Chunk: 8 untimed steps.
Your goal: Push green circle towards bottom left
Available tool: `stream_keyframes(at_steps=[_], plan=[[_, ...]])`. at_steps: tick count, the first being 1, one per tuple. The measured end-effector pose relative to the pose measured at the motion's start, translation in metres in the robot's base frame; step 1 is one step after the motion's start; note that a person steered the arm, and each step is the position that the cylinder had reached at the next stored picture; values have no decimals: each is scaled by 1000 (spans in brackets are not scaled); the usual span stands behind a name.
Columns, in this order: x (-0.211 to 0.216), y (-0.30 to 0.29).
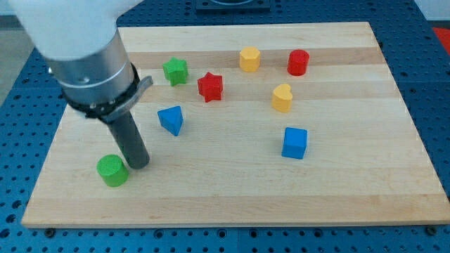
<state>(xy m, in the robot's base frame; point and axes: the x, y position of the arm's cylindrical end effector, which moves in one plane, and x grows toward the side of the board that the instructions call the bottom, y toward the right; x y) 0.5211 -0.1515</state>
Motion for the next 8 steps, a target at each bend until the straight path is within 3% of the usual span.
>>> stream_keyframes(at_steps=[1,5,8], plan=[[-6,-14],[56,8],[53,-45]])
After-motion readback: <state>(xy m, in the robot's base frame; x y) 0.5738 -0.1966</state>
